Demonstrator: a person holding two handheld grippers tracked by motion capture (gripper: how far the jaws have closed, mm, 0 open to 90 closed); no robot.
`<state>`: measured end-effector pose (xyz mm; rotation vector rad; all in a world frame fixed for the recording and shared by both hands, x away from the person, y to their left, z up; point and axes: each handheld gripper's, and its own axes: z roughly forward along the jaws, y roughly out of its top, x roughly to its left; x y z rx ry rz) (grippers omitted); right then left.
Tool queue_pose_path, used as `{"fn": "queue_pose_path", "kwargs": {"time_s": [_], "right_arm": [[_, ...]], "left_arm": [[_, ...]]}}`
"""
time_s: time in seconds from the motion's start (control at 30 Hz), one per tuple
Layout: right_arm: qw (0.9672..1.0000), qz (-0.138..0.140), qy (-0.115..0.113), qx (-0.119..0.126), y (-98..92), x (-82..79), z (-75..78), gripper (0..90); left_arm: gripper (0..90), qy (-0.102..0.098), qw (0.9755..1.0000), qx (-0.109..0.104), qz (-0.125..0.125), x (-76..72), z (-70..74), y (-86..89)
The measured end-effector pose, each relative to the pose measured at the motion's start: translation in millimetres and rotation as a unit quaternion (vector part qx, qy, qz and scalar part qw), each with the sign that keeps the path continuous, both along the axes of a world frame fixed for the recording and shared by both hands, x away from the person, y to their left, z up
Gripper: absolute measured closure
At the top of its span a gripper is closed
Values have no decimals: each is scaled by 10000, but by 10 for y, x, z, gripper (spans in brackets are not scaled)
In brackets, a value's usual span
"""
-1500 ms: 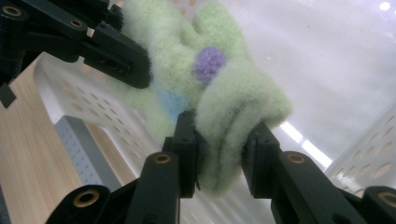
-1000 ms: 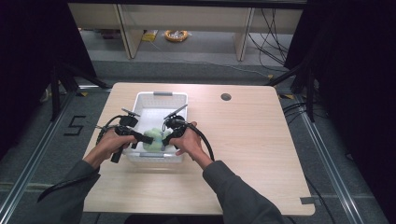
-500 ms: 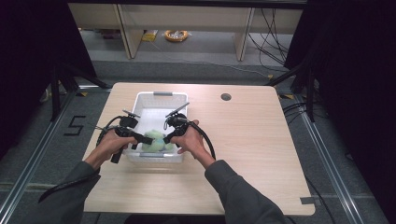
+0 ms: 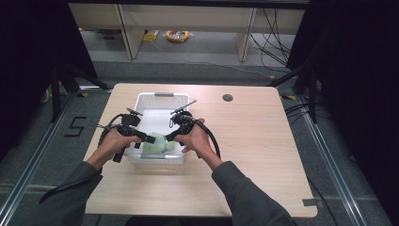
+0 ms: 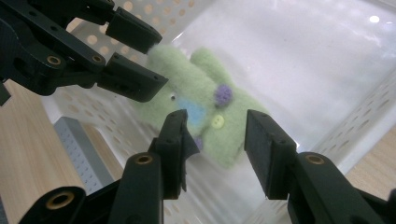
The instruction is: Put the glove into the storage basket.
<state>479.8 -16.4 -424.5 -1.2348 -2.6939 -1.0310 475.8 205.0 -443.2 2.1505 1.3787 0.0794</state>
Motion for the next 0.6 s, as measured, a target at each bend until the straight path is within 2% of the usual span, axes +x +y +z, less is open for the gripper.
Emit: {"fn": "queue_pose_path", "kwargs": {"time_s": [0.13, 0.2, 0.23, 0.3, 0.33, 0.37, 0.4, 0.47, 0.5, 0.53, 0.6], "right_arm": [[10000, -5, -15, 50, -25, -16, 43, 590], [9999, 7, -92, 115, -58, -10, 65, 589], [9999, -38, -13, 108, -69, -16, 78, 586], [9997, -20, -110, 196, -110, -8, 88, 581], [9997, -116, -26, 196, -132, -23, 114, 579], [9997, -73, -97, 229, -156, -15, 119, 577], [9996, -123, -26, 248, -176, -25, 140, 573], [9995, -109, -95, 291, -218, -22, 154, 559], [9994, -186, -41, 295, -245, -43, 178, 556], [9991, -81, -196, 370, -269, -44, 179, 553], [9990, -67, -194, 398, -306, -95, 212, 540]], "left_arm": [[361, -65, 9999, -105, 84, -39, 70, -24], [361, -108, 9999, -111, 32, -58, 110, -29], [359, -168, 9997, -154, 16, -73, 134, -39], [355, -232, 9995, -213, 25, -105, 177, -54], [354, -268, 9993, -244, -23, -117, 199, -53], [354, -292, 9992, -288, -2, -135, 217, -63], [354, -312, 9990, -312, -22, -147, 228, -66], [348, -353, 9988, -351, -45, -182, 250, -85], [342, -359, 9987, -357, -66, -198, 257, -92], [337, -375, 9987, -340, -94, -211, 262, -94], [328, -416, 9982, -428, -116, -253, 278, -110]]}}
